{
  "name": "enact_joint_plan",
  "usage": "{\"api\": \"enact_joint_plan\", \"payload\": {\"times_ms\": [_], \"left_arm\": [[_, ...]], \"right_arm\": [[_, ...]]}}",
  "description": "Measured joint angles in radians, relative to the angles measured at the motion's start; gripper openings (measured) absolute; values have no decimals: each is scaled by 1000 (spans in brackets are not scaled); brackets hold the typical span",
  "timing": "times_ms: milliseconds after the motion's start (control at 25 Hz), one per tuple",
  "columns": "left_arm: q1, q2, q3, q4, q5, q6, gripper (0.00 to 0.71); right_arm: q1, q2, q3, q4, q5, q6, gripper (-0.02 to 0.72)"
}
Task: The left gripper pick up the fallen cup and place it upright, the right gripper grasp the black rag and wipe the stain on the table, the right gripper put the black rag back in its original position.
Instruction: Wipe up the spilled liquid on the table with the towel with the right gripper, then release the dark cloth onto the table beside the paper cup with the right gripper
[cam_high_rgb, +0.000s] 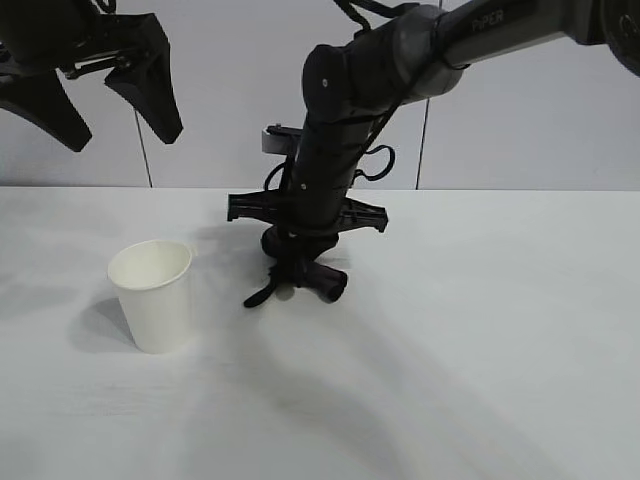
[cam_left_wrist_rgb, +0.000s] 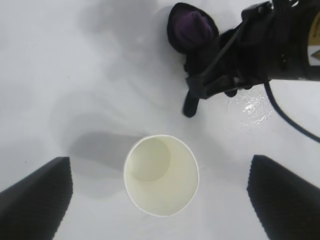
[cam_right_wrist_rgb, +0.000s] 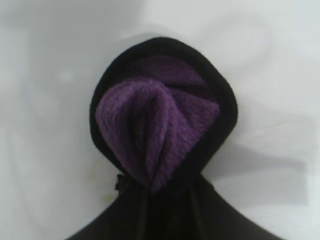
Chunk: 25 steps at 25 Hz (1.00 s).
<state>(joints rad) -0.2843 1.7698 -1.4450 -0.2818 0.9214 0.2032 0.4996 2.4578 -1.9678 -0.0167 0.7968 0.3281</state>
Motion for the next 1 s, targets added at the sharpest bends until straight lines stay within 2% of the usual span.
{"api": "enact_joint_plan", "payload": {"times_ms": [240,400,560,720,760,800,840,920,1000], "left_arm": [[0,0,0,0,-1,0,685],[0,0,0,0,-1,0,685],[0,0,0,0,-1,0,685],[0,0,0,0,-1,0,685],[0,0,0,0,-1,0,685],[0,0,0,0,-1,0,685],[0,0,0,0,-1,0,685],[0,0,0,0,-1,0,685],[0,0,0,0,-1,0,685]], "right_arm": [[-10,-24,9,-40,84,-25,93],[-10,-77,82,-54,129,-34,93],[-12,-169,237,-64,115,-34,93],[-13,-268,390,-60,58,-2,93],[-13,-287,413,-55,50,2,113],[-13,-300,426,-46,49,7,171],[-13,-308,431,-38,50,8,250],[-13,-320,431,-24,52,8,465],[-13,-334,431,-23,66,8,547]]}}
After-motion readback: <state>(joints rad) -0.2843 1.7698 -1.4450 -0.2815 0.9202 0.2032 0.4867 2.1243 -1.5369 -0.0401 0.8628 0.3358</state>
